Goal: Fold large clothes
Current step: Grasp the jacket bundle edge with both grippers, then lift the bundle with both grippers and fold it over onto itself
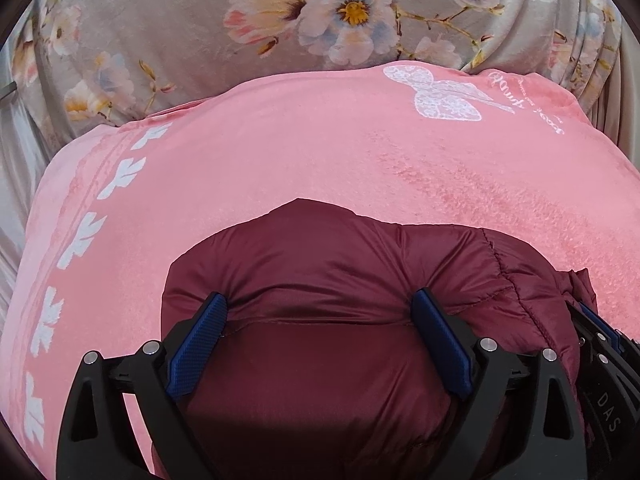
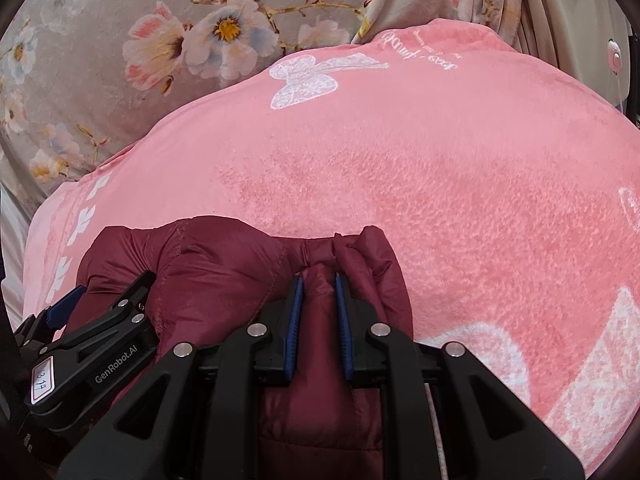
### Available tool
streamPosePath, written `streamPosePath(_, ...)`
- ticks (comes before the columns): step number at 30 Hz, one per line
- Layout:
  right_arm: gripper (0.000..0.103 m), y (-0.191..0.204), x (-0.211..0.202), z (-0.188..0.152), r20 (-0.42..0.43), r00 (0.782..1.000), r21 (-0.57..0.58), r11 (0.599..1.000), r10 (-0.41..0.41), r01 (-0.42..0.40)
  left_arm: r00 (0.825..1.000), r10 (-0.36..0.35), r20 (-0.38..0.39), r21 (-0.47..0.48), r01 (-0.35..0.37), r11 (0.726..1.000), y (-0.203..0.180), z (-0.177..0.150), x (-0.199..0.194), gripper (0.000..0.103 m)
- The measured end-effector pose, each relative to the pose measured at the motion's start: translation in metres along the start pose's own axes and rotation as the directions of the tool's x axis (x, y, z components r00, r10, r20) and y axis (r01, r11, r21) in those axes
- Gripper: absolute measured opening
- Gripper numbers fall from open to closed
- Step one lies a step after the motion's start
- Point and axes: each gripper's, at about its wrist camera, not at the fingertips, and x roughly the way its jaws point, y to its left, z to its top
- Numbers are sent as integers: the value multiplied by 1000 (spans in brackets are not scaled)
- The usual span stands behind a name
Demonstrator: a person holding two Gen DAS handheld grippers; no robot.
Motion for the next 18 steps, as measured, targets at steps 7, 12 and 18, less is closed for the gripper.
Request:
streamPosePath(7, 74, -26, -64, -18, 38, 999, 21, 999, -29, 28, 975, -203, -90, -180, 185, 966, 60, -17, -42, 92)
streamPosePath(12, 74, -43, -77, -49, -82, 991, 70, 992, 107, -101, 952, -267, -150, -261, 222, 939, 93, -43, -57, 92)
streamPosePath(18, 74, -50, -73, -73, -125, 965, 173, 963, 231, -208, 887, -413, -206, -383, 315, 868, 109, -80, -53, 93)
